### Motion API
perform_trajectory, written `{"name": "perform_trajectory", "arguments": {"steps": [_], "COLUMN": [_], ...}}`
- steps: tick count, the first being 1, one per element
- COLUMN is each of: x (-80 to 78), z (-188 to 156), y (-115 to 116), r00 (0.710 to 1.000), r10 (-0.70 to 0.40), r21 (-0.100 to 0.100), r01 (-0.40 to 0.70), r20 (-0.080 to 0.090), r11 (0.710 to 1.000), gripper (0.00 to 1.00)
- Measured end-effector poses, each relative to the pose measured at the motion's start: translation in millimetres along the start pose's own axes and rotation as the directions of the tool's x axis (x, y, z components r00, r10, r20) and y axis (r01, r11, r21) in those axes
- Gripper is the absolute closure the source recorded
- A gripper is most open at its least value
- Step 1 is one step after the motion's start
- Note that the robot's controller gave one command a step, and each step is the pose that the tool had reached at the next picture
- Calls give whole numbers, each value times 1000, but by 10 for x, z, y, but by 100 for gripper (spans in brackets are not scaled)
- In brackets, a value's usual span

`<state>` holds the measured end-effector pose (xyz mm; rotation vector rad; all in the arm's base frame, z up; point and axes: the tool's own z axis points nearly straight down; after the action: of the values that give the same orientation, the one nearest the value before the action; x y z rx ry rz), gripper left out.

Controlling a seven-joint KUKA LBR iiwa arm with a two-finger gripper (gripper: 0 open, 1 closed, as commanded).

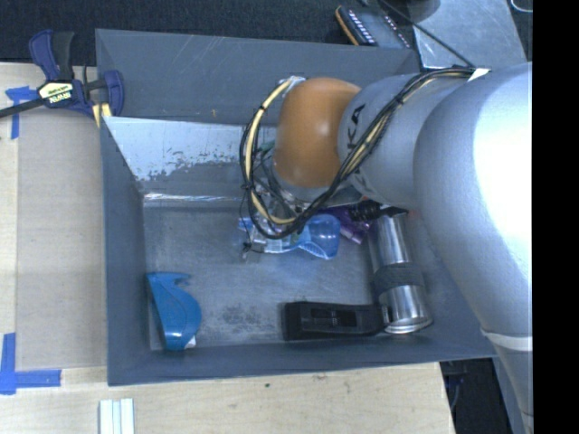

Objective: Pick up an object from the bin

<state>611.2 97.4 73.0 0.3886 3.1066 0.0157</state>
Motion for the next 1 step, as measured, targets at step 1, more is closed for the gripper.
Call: {"name": "perform_trajectory", "arguments": {"steps": [1], "x": [43], "z": [8], "y": [-65], "r00": [998], "r10": [55], "r21": [-1], "r01": [-55], "r20": [-1], "r11": [998], "gripper": [0]}}
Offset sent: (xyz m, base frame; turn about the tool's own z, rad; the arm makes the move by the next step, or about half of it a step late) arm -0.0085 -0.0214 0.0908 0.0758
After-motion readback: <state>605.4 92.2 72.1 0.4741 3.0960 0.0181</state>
